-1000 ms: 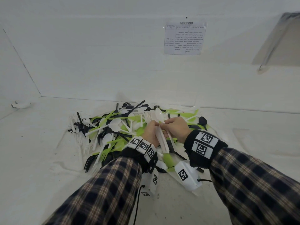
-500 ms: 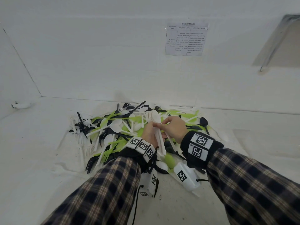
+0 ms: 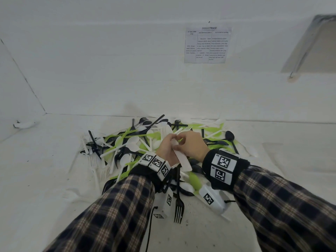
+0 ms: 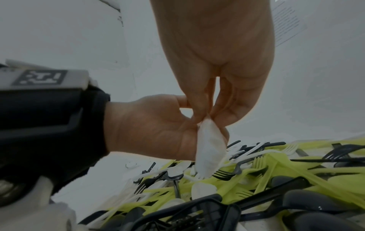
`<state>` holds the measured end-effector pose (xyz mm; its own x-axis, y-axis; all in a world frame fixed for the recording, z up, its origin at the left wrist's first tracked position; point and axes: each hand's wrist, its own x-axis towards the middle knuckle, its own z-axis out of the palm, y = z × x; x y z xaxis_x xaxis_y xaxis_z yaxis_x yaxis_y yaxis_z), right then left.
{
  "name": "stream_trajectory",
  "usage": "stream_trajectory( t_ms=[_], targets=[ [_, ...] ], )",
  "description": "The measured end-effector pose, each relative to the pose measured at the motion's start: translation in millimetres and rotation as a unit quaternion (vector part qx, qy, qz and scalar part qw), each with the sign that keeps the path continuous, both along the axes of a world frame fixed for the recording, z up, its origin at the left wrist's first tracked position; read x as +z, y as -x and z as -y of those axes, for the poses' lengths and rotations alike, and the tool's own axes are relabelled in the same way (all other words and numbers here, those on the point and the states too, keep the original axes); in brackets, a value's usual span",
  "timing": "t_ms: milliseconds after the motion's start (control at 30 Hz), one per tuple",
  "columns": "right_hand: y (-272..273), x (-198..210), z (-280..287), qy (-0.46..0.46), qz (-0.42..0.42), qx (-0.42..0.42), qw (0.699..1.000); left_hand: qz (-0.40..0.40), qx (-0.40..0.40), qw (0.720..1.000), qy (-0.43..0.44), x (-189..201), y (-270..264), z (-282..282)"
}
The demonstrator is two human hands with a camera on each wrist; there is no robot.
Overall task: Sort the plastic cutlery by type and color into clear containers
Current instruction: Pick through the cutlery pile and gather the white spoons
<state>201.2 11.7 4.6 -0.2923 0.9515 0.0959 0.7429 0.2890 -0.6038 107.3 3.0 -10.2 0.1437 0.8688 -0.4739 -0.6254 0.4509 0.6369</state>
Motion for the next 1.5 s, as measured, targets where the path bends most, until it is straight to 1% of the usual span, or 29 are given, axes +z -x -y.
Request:
stream_trajectory(
  t_ms=[100, 167, 233, 267, 300, 367, 433, 467, 533, 633, 667, 733, 833, 900, 933, 1067, 1133, 1233, 1300, 1333, 1400, 1467, 1500],
  targets=[
    [-3, 3, 2, 0.026, -0.009, 0.027, 0.999, -0.007, 0.002, 1.000, 0.010, -2, 3, -1],
    [-3, 1, 5, 0.040, -0.013, 0.035, 0.999, -0.036, 0.010, 0.999, 0.013, -5, 5, -3],
    [-4, -2, 5, 0.055, -0.035, 0.005, 0.998, -0.055, 0.027, 0.998, 0.016, -10, 8, -6],
    [-5, -3, 6, 0.063, -0.029, -0.012, 0.998, -0.072, 0.043, 0.996, 0.019, -11, 11, -7],
    [-7, -4, 6, 0.075, 0.000, -0.019, 0.997, -0.101, 0.052, 0.993, 0.025, -10, 14, -8],
    [-15, -5, 11, 0.143, 0.090, 0.003, 0.986, -0.143, 0.046, 0.988, 0.034, -9, 22, -7],
    [-22, -8, 22, 0.230, 0.200, 0.057, 0.951, -0.157, 0.034, 0.986, 0.035, -8, 28, -8],
    [-23, -11, 28, 0.250, 0.262, 0.084, 0.928, -0.164, 0.029, 0.985, 0.036, -8, 30, -8],
    [-20, -15, 38, 0.248, 0.359, 0.114, 0.892, -0.167, 0.016, 0.985, 0.040, -6, 31, -8],
    [-11, -22, 47, 0.245, 0.438, 0.128, 0.855, -0.170, -0.012, 0.984, 0.047, -3, 28, -5],
    [-9, -24, 49, 0.242, 0.454, 0.132, 0.848, -0.172, -0.017, 0.984, 0.045, -3, 28, -4],
    [-8, -29, 53, 0.231, 0.448, 0.119, 0.855, -0.183, -0.022, 0.982, 0.045, -3, 29, -2],
    [-12, -28, 57, 0.209, 0.393, 0.099, 0.890, -0.200, -0.001, 0.979, 0.048, -1, 39, 1],
    [-16, -28, 57, 0.202, 0.368, 0.090, 0.903, -0.213, 0.017, 0.975, 0.052, 0, 50, 1],
    [-17, -27, 57, 0.207, 0.365, 0.091, 0.903, -0.216, 0.024, 0.975, 0.053, 0, 55, 1],
    [-15, -31, 57, 0.223, 0.387, 0.112, 0.888, -0.218, 0.040, 0.973, 0.061, -2, 69, 5],
    [-15, -33, 57, 0.215, 0.375, 0.107, 0.895, -0.217, 0.042, 0.973, 0.064, -5, 71, 8],
    [-18, -30, 51, 0.202, 0.326, 0.073, 0.921, -0.231, 0.065, 0.968, 0.073, -5, 74, 13],
    [-21, -27, 45, 0.207, 0.251, 0.049, 0.944, -0.229, 0.075, 0.968, 0.066, -7, 76, 14],
    [-22, -25, 42, 0.199, 0.217, 0.032, 0.955, -0.221, 0.082, 0.970, 0.065, -9, 77, 14],
    [-24, -24, 33, 0.132, 0.177, 0.001, 0.975, -0.210, 0.093, 0.971, 0.062, -11, 79, 17],
    [-21, -29, 24, 0.070, 0.173, -0.010, 0.982, -0.205, 0.097, 0.972, 0.055, -15, 81, 19],
    [-19, -31, 22, 0.061, 0.171, -0.010, 0.983, -0.205, 0.098, 0.972, 0.052, -17, 82, 21]
  ],
)
